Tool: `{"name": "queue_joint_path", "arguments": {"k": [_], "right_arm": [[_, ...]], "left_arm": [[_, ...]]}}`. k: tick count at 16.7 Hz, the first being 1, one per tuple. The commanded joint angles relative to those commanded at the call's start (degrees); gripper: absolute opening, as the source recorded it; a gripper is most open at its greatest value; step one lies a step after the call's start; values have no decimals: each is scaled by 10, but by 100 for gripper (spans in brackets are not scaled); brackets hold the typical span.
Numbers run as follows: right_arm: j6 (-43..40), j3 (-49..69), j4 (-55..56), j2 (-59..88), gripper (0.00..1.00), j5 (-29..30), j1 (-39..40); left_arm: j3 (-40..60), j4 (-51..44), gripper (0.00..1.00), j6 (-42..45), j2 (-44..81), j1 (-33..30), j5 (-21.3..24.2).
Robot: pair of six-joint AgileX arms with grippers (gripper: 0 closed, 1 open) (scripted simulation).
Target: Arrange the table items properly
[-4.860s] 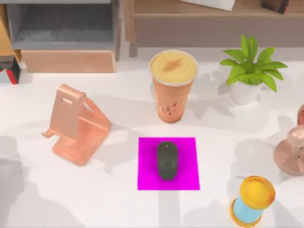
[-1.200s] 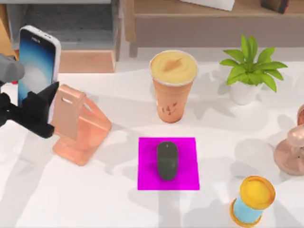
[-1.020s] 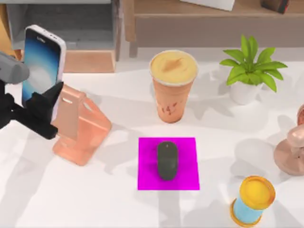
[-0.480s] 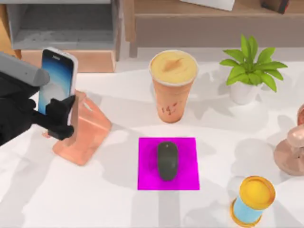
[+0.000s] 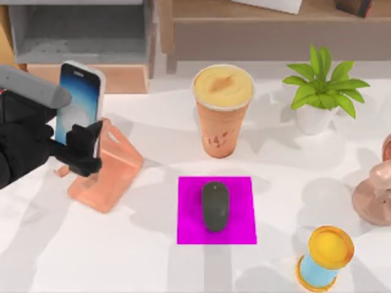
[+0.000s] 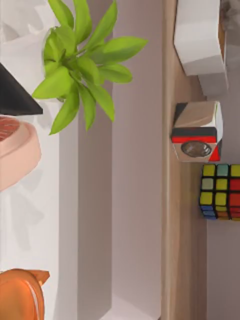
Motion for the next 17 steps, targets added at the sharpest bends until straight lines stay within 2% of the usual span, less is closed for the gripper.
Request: {"name": "queue_joint_path", "arguments": {"k": [12,17], "right_arm": [[0,0,0,0,100,0,0],[0,0,0,0,100,0,0]], "left_arm": [[0,0,98,0,0,0,0],[0,0,100,0,0,0,0]]}}
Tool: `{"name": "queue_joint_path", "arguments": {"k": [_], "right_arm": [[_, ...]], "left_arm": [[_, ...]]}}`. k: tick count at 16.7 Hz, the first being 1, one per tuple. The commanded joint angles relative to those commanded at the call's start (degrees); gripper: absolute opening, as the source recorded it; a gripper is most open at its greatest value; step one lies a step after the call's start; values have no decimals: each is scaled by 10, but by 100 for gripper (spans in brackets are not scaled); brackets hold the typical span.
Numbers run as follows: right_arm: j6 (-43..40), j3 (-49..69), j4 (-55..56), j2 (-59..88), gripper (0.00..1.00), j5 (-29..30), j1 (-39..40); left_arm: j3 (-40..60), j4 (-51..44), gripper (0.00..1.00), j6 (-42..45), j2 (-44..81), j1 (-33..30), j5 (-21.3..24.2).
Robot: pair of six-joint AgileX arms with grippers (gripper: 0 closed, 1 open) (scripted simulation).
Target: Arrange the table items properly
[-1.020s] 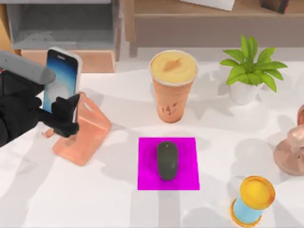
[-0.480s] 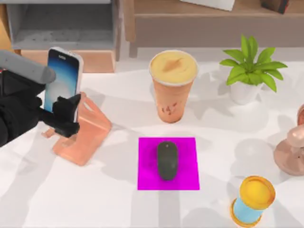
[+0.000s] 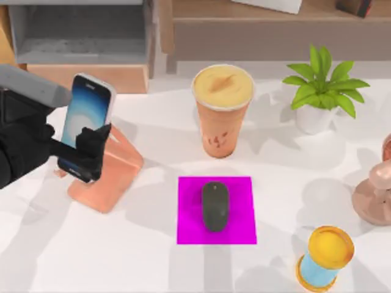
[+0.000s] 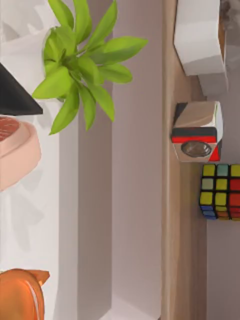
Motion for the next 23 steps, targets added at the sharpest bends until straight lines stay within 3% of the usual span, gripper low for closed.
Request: {"name": "queue_joint_path", "arguments": {"k": [15,23], "right_arm": [[0,0,0,0,100,0,0],[0,0,0,0,100,0,0]], "left_arm": [[-42,-49,100,-10,-93,-19,-18],[-81,-55,100,-23,-184,9,-36]]}}
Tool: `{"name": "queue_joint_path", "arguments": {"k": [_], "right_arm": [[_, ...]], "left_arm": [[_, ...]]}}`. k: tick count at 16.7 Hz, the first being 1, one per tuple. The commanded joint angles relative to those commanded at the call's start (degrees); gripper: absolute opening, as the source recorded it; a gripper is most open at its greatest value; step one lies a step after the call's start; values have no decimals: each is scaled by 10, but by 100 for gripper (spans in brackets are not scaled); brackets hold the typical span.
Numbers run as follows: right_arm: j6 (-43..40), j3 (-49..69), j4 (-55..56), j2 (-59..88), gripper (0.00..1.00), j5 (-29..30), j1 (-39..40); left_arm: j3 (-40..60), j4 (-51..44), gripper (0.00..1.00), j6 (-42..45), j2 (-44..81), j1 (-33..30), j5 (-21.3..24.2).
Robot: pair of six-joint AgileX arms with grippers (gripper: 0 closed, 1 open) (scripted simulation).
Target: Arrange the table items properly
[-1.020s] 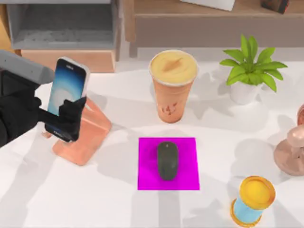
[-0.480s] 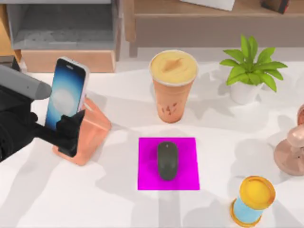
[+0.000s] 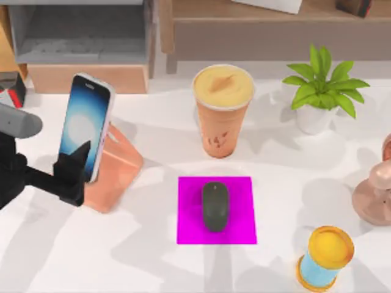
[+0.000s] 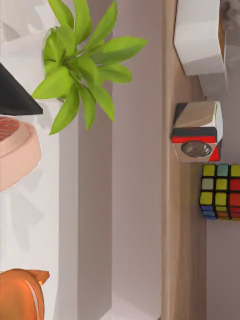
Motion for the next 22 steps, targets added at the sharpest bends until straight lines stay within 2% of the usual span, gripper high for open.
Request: {"name": "queue_joint_path", "arguments": {"k": [13,22], "right_arm": [[0,0,0,0,100,0,0],[0,2,3,6,100,4,5]], "left_arm": [[-186,-32,100,-50,-427,110,-87],[-204,-35,100,-55,-463,121,-96]]}}
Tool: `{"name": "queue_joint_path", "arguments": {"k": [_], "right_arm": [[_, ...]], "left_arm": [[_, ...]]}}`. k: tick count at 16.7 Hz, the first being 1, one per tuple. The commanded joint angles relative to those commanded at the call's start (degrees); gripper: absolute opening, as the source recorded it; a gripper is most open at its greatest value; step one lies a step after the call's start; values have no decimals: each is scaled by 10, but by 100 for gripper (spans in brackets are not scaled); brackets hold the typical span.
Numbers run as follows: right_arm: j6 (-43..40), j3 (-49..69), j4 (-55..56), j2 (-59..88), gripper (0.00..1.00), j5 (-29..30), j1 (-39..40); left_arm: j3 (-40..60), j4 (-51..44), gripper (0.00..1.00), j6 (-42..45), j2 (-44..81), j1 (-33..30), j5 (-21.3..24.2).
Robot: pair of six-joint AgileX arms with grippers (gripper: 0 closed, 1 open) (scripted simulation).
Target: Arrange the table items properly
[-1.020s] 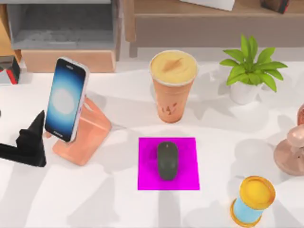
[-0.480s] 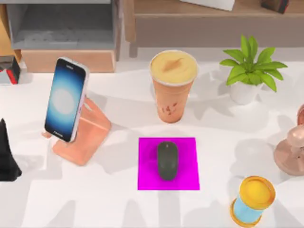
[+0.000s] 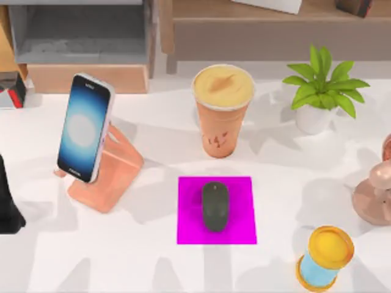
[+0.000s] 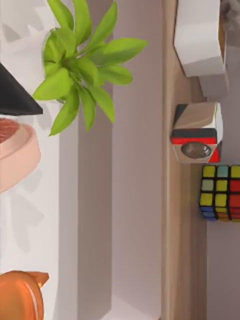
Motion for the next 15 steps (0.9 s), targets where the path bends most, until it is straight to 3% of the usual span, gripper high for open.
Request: {"name": "queue_joint_path", "arguments": {"k": [7,15], "right_arm": [[-1,72,122,207,100,108,167],[6,231,382,713,100,297,418]], "left_arm": [[0,0,100,0,0,0,0],[0,0,100,0,0,0,0]]}}
